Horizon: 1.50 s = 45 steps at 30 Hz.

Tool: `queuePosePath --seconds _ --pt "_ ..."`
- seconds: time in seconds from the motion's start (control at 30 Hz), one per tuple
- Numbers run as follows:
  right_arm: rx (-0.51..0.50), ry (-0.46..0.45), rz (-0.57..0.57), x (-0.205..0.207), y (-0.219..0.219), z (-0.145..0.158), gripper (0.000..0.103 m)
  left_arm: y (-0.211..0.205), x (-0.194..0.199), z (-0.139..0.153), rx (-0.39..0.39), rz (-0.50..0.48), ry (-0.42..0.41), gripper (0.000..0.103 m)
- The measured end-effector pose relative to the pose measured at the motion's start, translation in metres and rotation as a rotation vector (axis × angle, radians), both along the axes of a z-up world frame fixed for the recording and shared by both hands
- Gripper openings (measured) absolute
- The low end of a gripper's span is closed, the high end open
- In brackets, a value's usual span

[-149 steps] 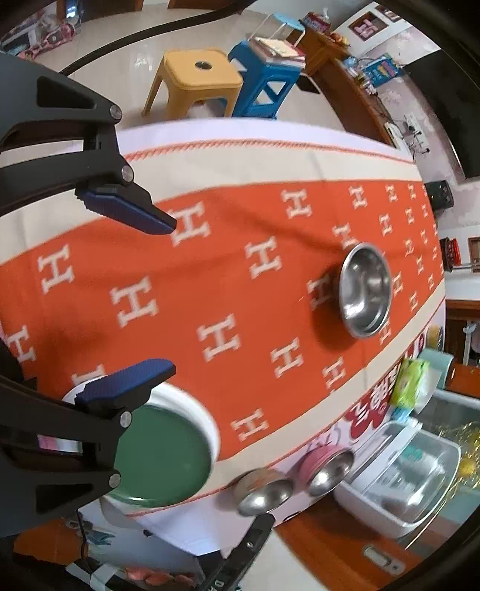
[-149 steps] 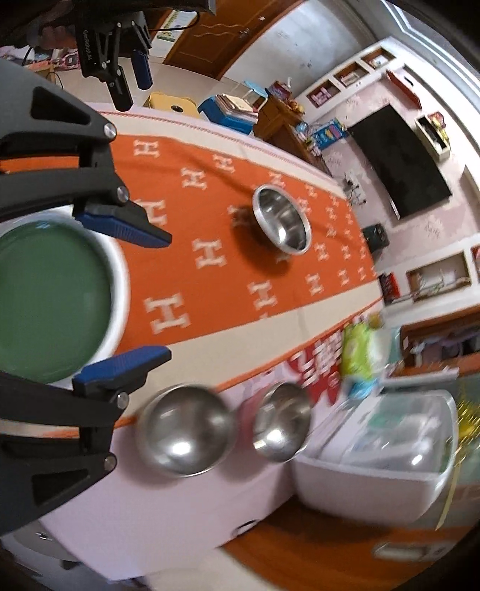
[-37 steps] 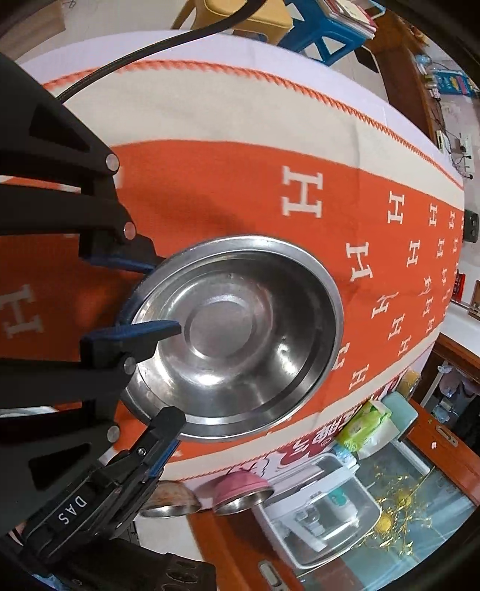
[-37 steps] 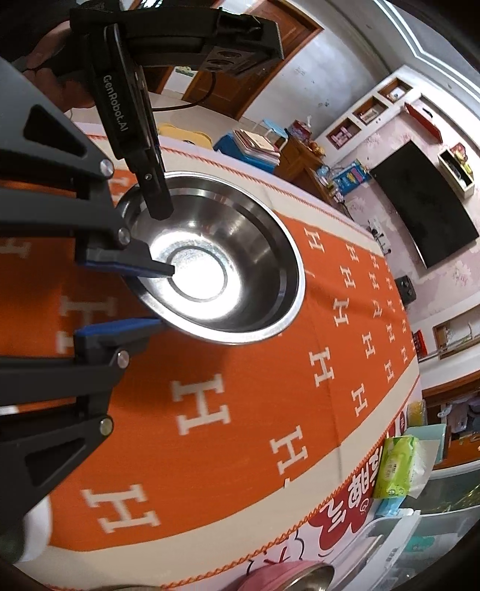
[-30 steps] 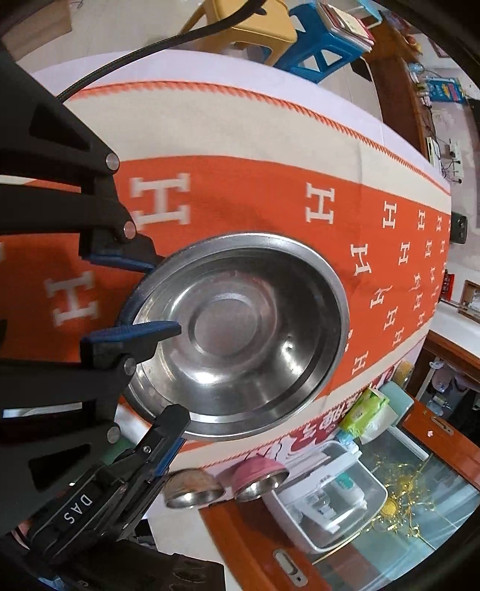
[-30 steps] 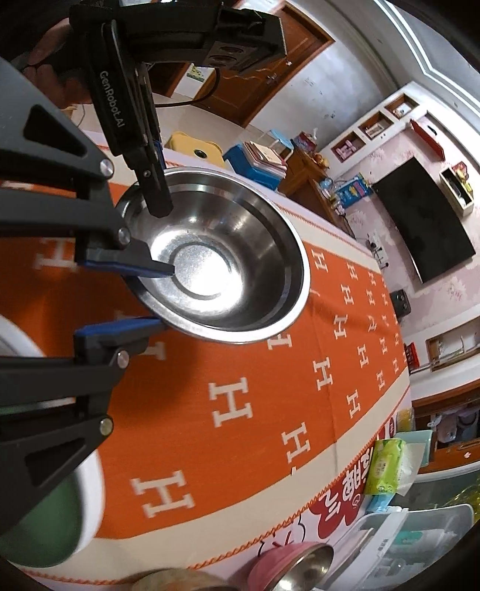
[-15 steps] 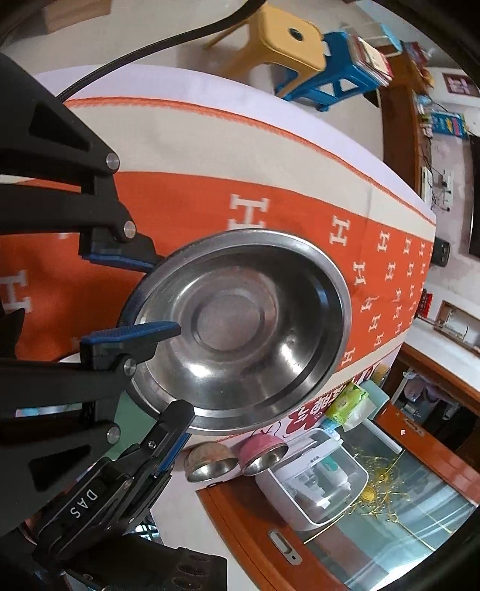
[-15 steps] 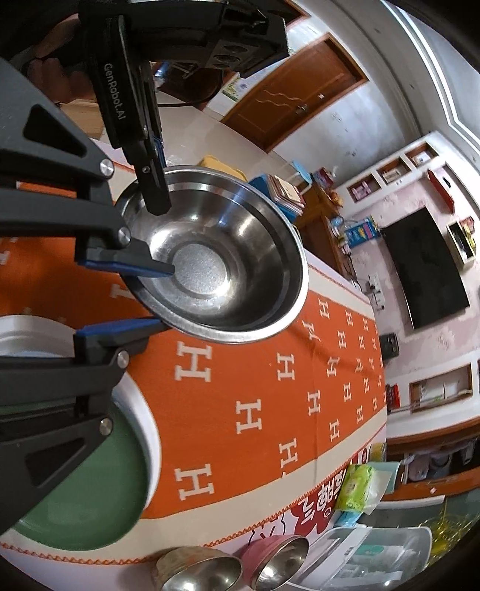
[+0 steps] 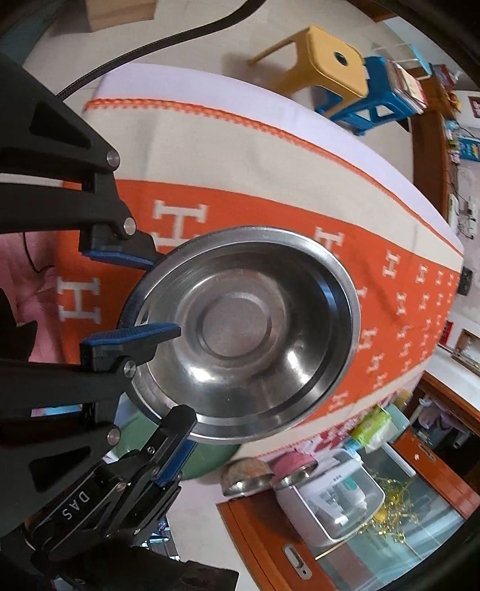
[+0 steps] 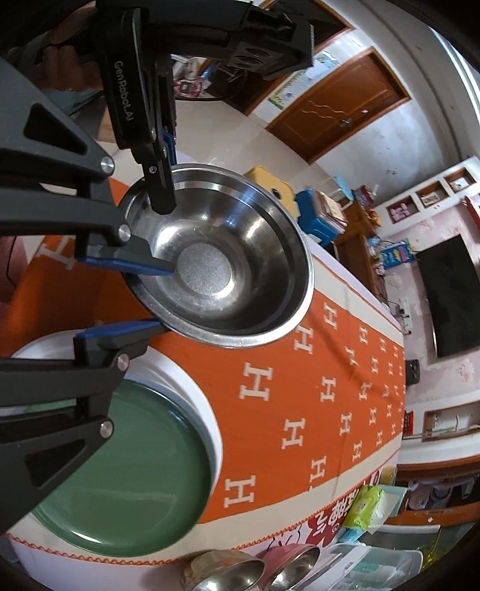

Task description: Organize plates and bowls

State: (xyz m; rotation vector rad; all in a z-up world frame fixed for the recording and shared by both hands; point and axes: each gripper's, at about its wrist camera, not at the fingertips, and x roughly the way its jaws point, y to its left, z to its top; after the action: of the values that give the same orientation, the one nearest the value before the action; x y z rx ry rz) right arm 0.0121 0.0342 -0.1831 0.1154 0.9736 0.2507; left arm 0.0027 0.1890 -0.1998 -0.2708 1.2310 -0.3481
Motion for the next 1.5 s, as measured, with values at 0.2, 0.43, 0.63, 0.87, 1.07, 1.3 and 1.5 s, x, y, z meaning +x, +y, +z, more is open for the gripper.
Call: queuePosePath --seconds 0.2,0.43,0.63,0.87,1.07,1.3,1.5 --pt "0.027 0.084 0.012 -0.003 0.003 -0.019 0.024 0.006 -0.005 -0.022 0.013 0.018 0.089 0.027" --pt "0.042 0.156 -0.008 -0.006 0.002 -0.036 0.026 0.007 -0.003 -0.042 0.03 0.008 0.161 0.027" --pt "0.028 0.157 -0.022 -0.011 0.003 -0.036 0.028 0.006 0.002 -0.041 0.068 0.004 0.136 0.027" --pt "-0.024 0.136 -0.013 -0.019 0.004 -0.032 0.028 0.008 0.009 -0.026 0.112 0.023 0.045 0.033" --pt "-0.028 0.094 -0.023 -0.026 0.0 -0.023 0.028 0.006 0.01 -0.005 0.101 0.01 -0.06 0.049" --pt "0.002 -0.002 -0.05 -0.039 -0.009 -0.005 0.033 -0.006 0.007 0.019 0.063 -0.048 -0.169 0.058" --pt "-0.013 -0.076 -0.104 -0.047 -0.02 0.009 0.034 -0.026 0.005 0.036 0.057 -0.123 -0.214 0.069"
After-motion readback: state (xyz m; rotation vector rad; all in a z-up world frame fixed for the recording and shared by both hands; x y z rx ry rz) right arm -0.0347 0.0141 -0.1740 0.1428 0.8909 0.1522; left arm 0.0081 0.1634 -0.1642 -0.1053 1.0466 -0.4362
